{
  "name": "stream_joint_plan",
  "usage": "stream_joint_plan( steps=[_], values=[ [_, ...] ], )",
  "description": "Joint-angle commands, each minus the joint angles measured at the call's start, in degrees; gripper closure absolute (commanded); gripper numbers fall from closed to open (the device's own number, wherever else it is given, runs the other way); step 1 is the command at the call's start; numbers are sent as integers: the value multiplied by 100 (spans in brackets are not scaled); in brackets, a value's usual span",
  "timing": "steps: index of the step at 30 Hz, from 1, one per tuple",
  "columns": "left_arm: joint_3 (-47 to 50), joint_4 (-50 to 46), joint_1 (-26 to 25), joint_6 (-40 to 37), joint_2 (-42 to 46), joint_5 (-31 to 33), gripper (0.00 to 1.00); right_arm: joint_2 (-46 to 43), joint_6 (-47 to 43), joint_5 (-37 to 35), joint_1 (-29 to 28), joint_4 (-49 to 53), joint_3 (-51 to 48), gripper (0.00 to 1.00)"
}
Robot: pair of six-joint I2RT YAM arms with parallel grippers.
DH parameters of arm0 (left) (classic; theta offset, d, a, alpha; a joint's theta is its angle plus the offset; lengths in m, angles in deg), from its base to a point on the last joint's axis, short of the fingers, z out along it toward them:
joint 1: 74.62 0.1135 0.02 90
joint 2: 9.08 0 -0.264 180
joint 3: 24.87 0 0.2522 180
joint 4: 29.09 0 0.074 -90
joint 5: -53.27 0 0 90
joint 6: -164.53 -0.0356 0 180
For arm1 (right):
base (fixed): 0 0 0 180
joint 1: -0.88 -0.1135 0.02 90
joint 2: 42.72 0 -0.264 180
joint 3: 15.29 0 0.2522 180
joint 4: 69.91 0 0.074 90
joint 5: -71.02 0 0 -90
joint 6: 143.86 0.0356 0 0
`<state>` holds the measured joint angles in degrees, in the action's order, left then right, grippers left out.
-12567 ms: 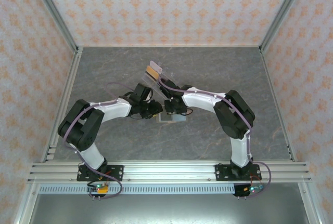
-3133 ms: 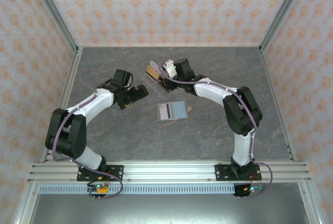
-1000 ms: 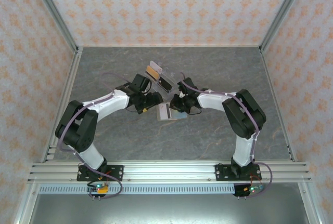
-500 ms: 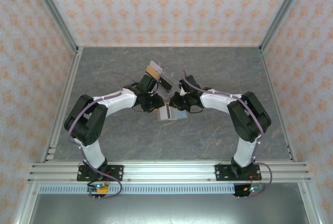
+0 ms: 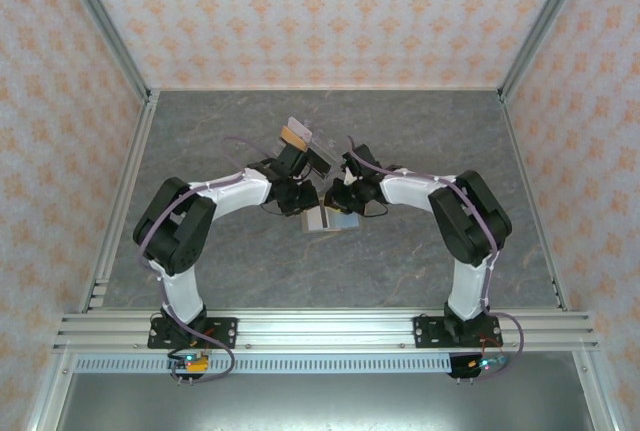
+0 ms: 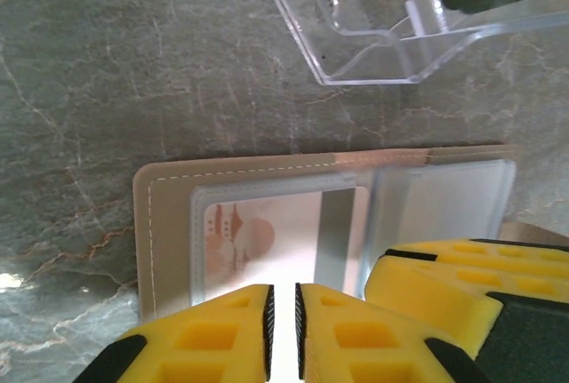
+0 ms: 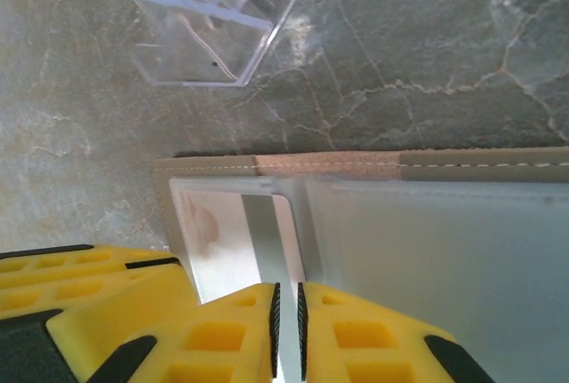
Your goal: Take the credit cards out of the card holder
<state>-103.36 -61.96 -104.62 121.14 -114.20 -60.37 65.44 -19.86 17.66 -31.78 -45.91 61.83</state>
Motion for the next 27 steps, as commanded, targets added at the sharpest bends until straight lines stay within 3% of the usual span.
stream_joint_plan(
  steps=[1,27],
  values=[
    [-93,-203,-11,-71,-61,200,84,92,-147,159,41,125,171,84],
    [30,-365,-7,-144,-228,397,93,320,-414,325,91,-16,116,82]
  ],
)
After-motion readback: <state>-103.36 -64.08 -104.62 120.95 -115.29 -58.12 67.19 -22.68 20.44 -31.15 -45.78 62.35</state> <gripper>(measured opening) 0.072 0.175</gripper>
